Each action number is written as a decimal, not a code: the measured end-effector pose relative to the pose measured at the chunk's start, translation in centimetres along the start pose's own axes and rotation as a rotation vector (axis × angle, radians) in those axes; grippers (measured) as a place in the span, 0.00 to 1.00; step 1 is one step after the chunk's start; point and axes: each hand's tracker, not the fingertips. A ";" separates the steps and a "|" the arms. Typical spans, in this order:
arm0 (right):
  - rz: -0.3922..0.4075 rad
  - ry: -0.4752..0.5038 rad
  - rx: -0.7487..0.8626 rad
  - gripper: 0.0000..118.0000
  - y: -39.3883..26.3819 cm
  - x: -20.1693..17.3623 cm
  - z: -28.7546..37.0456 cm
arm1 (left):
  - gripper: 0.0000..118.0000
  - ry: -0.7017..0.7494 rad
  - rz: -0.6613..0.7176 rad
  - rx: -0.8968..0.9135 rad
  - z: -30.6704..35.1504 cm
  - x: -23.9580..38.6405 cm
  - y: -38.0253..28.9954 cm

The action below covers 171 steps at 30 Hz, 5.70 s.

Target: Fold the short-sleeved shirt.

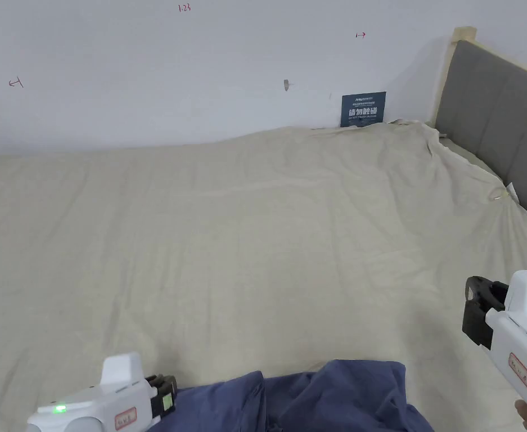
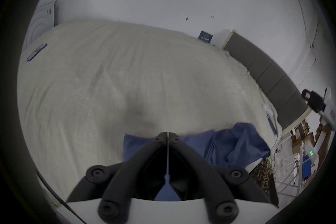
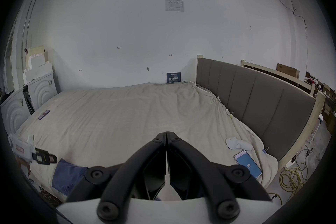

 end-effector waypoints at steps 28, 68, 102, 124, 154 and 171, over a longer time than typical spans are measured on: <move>-0.005 -0.010 -0.015 0.00 -0.8 0.5 0.5 | 0.00 -0.256 -0.016 -0.076 0.4 6.2 -3.8; 0.005 0.029 -0.047 0.00 -1.3 -1.2 -0.6 | 0.06 -0.122 0.132 -0.186 -0.8 -4.7 -2.4; -0.031 0.058 -0.028 0.00 -1.2 -1.6 0.2 | 0.06 -0.278 0.002 -0.239 1.9 8.2 3.0; -0.027 0.024 -0.062 0.00 -2.2 0.1 0.5 | 0.97 -0.298 -0.012 -0.334 -6.6 17.7 -1.4; -0.067 0.024 -0.061 0.00 -3.4 1.4 0.3 | 0.00 -0.077 -0.251 0.023 -4.9 14.7 -6.5; -0.074 -0.025 -0.070 0.00 -3.8 4.2 1.5 | 0.00 -0.149 -0.321 -0.021 -7.9 21.4 -9.2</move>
